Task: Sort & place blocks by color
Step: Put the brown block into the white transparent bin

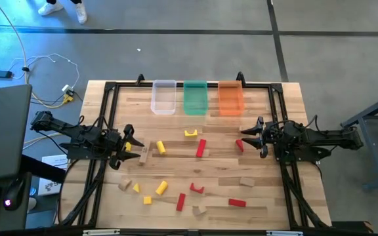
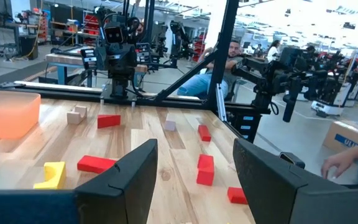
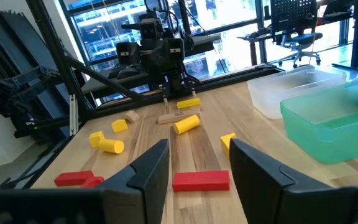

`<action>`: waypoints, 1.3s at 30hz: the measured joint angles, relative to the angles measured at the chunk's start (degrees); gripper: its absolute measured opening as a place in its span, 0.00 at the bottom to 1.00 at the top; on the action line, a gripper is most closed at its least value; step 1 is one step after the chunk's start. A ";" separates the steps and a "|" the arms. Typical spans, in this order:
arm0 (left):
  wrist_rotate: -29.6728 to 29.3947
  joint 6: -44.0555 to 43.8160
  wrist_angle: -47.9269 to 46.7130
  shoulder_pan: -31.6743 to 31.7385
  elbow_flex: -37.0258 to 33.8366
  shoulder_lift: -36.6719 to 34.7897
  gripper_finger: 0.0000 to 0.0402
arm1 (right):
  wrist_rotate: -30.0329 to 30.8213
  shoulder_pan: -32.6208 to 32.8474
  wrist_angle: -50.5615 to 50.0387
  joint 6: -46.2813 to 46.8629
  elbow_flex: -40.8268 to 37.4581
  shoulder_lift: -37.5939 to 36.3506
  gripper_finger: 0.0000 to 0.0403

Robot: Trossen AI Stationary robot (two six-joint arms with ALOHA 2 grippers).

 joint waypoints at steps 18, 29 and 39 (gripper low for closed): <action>-19.10 -11.77 -3.09 0.02 0.01 1.03 0.51 | 0.01 0.01 -0.02 0.01 0.00 0.00 0.38; -22.80 -18.64 3.69 0.07 0.42 1.68 0.51 | 0.00 0.00 -0.01 0.01 0.01 -0.01 0.38; -25.93 -17.96 -2.51 0.07 8.89 5.87 0.50 | 0.00 0.00 0.00 0.01 0.01 0.00 0.38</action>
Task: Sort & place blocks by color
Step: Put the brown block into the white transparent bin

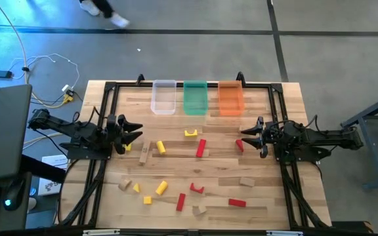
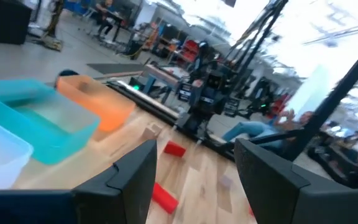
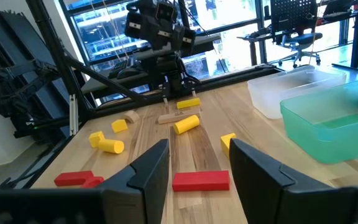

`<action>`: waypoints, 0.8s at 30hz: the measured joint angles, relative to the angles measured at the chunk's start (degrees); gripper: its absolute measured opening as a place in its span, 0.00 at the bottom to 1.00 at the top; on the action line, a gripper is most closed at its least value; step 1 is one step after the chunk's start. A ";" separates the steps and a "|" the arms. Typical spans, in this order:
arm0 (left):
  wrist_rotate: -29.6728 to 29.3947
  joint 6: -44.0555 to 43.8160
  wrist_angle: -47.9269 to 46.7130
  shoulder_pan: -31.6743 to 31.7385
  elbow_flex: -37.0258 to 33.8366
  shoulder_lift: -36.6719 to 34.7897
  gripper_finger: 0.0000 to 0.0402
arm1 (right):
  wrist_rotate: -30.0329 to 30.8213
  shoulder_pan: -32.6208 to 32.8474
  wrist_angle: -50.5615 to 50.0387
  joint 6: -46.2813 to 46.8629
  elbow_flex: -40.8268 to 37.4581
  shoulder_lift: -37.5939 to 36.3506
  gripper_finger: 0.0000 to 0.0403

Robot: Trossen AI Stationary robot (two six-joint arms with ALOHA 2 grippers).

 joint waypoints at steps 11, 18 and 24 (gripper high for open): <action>-3.89 -16.36 -22.45 0.00 16.36 12.79 0.50 | -0.01 -0.01 -0.02 0.00 0.00 -0.01 0.38; -3.46 -28.22 -38.25 0.19 24.72 20.84 0.50 | -0.01 -0.01 -0.01 -0.01 0.00 0.00 0.38; 3.62 -37.62 -45.64 2.75 26.25 27.99 0.50 | -0.01 -0.01 -0.02 0.00 0.01 0.00 0.38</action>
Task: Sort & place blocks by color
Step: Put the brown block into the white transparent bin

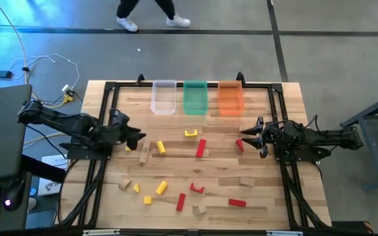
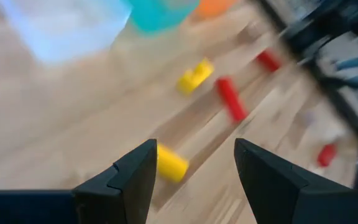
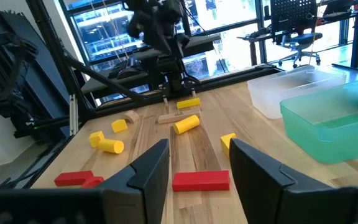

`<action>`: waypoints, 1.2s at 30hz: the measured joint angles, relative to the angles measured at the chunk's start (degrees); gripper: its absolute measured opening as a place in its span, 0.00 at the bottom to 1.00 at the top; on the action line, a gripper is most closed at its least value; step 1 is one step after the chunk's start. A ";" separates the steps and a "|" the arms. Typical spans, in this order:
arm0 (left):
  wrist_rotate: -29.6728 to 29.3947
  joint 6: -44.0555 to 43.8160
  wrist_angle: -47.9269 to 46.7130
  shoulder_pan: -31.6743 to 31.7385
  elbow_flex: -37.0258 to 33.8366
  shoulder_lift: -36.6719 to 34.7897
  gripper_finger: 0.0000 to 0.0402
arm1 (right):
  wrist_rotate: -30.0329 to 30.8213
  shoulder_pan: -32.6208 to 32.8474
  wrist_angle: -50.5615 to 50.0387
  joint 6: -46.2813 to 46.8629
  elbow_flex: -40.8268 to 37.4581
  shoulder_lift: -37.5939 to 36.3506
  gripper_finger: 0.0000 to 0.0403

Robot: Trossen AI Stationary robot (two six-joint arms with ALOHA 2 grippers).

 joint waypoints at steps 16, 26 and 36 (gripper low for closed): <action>7.13 -9.16 -1.70 1.49 0.00 17.05 0.50 | 0.00 0.01 0.02 0.00 -0.01 0.00 0.38; 5.53 -10.32 -1.63 1.51 -0.02 25.22 0.50 | 0.00 0.02 0.00 0.00 -0.02 -0.02 0.38; 4.12 -11.63 0.28 1.49 -0.02 31.14 0.50 | 0.00 0.00 0.02 0.00 0.00 -0.01 0.38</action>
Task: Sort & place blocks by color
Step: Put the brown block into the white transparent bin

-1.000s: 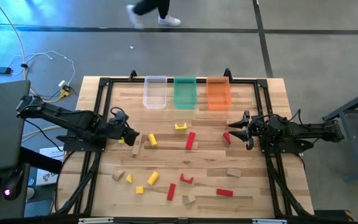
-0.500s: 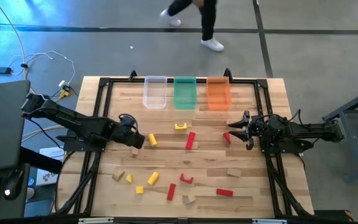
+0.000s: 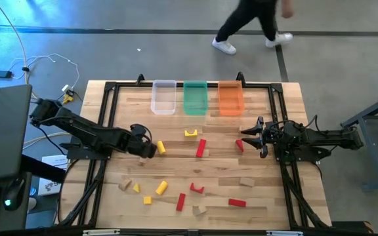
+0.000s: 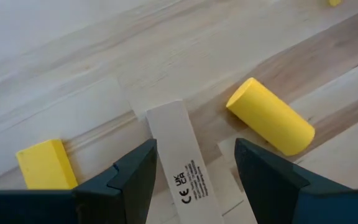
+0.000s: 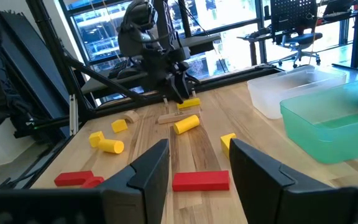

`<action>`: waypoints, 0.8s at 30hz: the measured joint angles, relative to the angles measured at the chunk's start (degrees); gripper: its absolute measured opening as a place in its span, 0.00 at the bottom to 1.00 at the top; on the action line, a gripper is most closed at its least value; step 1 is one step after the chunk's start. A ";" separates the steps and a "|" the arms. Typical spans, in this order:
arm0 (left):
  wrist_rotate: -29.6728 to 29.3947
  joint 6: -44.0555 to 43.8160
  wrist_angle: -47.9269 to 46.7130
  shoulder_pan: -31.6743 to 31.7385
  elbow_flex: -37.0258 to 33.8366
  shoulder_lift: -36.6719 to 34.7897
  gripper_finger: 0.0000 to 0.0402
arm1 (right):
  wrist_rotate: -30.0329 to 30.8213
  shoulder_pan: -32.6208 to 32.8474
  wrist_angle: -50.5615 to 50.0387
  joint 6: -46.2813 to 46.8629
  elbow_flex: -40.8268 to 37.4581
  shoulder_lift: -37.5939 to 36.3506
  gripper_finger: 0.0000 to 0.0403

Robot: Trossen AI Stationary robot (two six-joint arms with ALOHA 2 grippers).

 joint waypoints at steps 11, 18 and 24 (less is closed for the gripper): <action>0.11 -0.92 1.95 0.00 -0.02 5.89 0.50 | 0.00 0.01 0.00 0.00 0.00 0.01 0.38; 0.14 -1.49 2.09 0.00 -0.02 8.93 0.50 | 0.00 0.02 -0.02 -0.02 0.00 0.01 0.38; 0.87 -1.70 2.87 -0.02 -0.02 11.42 0.50 | 0.00 0.01 0.00 -0.01 -0.02 0.01 0.38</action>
